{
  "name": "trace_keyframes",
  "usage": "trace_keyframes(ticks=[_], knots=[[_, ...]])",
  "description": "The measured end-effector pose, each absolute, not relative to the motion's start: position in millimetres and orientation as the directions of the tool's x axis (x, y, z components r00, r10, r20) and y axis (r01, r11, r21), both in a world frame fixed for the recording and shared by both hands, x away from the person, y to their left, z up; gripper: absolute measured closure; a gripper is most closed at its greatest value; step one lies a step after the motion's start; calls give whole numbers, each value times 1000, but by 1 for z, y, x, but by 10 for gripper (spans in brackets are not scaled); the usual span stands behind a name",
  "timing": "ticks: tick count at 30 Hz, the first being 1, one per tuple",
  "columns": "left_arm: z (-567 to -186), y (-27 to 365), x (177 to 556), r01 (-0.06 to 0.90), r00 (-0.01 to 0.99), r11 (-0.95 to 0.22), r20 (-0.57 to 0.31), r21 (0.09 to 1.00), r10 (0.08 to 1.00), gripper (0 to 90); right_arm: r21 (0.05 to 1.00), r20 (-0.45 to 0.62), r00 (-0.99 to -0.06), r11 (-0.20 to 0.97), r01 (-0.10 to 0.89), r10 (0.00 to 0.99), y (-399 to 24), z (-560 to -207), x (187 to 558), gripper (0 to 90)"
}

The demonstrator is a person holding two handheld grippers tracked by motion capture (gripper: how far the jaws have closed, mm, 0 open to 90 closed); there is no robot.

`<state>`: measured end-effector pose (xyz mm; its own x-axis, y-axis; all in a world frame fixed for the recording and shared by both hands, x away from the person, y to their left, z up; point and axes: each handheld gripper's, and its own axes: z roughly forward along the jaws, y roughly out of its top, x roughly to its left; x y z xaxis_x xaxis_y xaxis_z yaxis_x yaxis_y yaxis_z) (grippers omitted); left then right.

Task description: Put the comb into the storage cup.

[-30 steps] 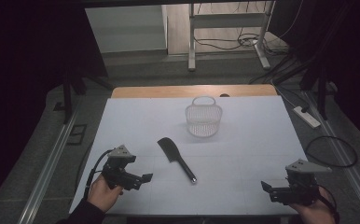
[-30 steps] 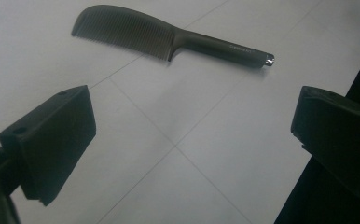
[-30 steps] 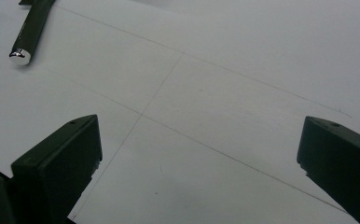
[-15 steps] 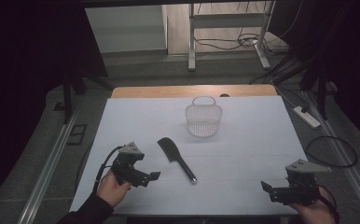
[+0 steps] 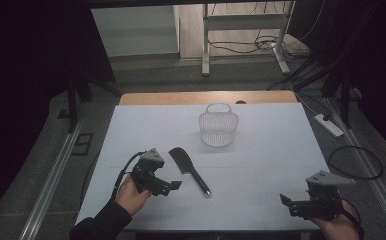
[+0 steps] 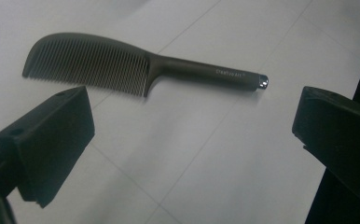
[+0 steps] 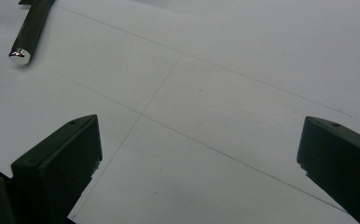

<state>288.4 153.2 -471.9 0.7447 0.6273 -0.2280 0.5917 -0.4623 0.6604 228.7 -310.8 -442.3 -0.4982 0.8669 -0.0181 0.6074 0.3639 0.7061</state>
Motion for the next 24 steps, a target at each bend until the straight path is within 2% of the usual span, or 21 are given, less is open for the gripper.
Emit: trace_keyframes(ticks=[24], knots=[[-476,115,310,576,778,-519,-229,631,585,0,703,-19,-499,366,609,867,-311,-443,229,1]])
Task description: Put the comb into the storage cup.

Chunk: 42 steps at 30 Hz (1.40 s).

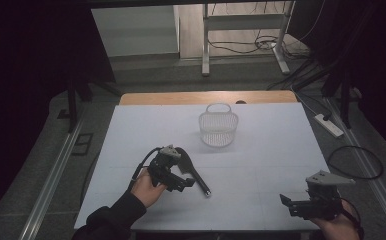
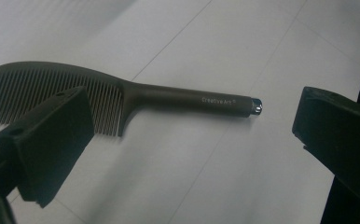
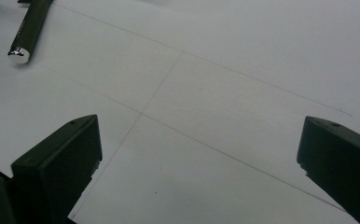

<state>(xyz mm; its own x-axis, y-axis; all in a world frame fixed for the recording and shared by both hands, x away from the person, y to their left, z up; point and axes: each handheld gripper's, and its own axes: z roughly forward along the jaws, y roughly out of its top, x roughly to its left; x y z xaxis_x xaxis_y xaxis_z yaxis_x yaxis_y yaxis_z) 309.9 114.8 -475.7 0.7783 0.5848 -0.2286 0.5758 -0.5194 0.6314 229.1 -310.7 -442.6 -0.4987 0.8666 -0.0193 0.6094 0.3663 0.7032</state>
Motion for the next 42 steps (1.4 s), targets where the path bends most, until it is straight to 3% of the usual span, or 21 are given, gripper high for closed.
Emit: trace_keyframes(ticks=[36,39,42], knots=[[-484,56,333,539,816,-616,-177,574,550,1,696,-15,-497,366,618,868,-311,-443,230,2],[-482,53,332,545,805,-611,-155,574,573,48,697,-16,-497,366,617,868,-311,-443,230,2],[-480,56,334,545,804,-592,-170,594,569,176,697,-16,-497,366,617,868,-311,-443,230,2]])
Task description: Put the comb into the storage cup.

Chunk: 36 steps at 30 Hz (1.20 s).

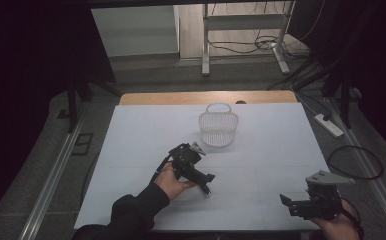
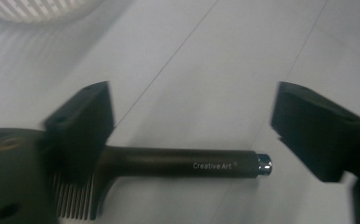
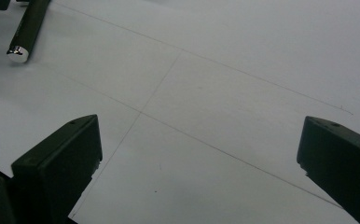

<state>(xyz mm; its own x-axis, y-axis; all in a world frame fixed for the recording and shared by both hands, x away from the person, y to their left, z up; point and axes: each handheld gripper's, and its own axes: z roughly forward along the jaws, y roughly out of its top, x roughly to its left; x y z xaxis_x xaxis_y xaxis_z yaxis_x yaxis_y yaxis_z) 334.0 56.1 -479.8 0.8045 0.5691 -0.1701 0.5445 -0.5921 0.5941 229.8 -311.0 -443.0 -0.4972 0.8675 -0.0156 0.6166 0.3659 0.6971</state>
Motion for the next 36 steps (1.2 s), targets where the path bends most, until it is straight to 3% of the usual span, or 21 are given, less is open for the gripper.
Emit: trace_keyframes(ticks=[8,13,36], knots=[[-476,59,335,531,816,-586,-185,612,547,648,697,-17,-498,367,616,867,-311,-443,230,3],[-472,55,332,516,829,-602,-181,609,529,886,697,-17,-498,367,616,867,-311,-443,230,4],[-508,37,320,538,830,-673,-179,507,529,886,697,-23,-509,379,609,861,-310,-443,229,13]])
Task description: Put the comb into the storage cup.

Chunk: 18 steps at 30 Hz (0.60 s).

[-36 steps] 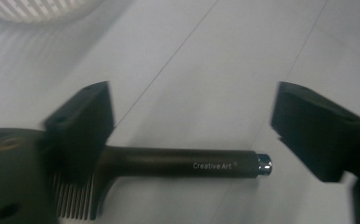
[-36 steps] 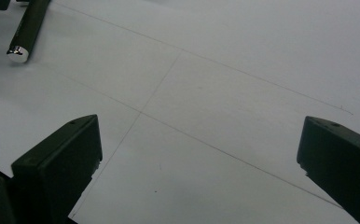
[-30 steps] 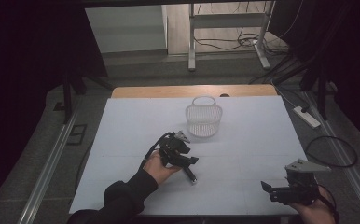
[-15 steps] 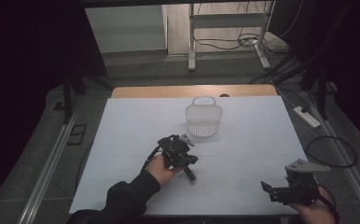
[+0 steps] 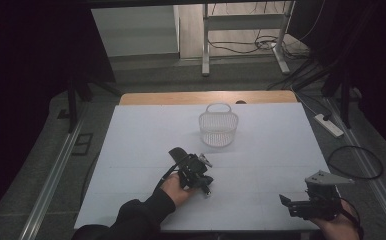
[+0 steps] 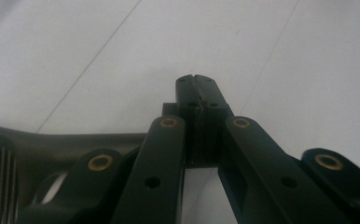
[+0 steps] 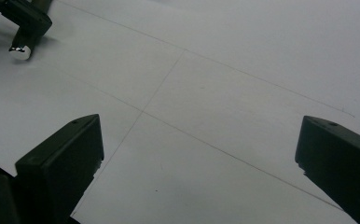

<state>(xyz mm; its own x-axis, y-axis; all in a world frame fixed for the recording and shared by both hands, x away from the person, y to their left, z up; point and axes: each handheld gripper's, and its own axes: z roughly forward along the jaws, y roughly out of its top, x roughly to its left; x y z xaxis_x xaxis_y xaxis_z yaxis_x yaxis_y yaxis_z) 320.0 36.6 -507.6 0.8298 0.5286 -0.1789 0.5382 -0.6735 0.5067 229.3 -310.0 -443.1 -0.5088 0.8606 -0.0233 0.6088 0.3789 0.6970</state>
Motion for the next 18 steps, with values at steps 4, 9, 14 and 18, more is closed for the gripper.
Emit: trace_keyframes(ticks=[4,9,14,18], knots=[[-509,40,319,546,827,-677,-188,493,530,886,696,-26,-510,381,608,860,-310,-443,229,14],[-510,43,316,559,820,-678,-198,477,537,886,697,-26,-511,382,607,859,-309,-443,229,15],[-510,51,314,585,803,-666,-212,464,558,886,697,-27,-513,384,606,858,-309,-443,229,15],[-511,60,313,616,780,-644,-235,453,581,886,697,-29,-515,386,604,857,-309,-443,229,15]])
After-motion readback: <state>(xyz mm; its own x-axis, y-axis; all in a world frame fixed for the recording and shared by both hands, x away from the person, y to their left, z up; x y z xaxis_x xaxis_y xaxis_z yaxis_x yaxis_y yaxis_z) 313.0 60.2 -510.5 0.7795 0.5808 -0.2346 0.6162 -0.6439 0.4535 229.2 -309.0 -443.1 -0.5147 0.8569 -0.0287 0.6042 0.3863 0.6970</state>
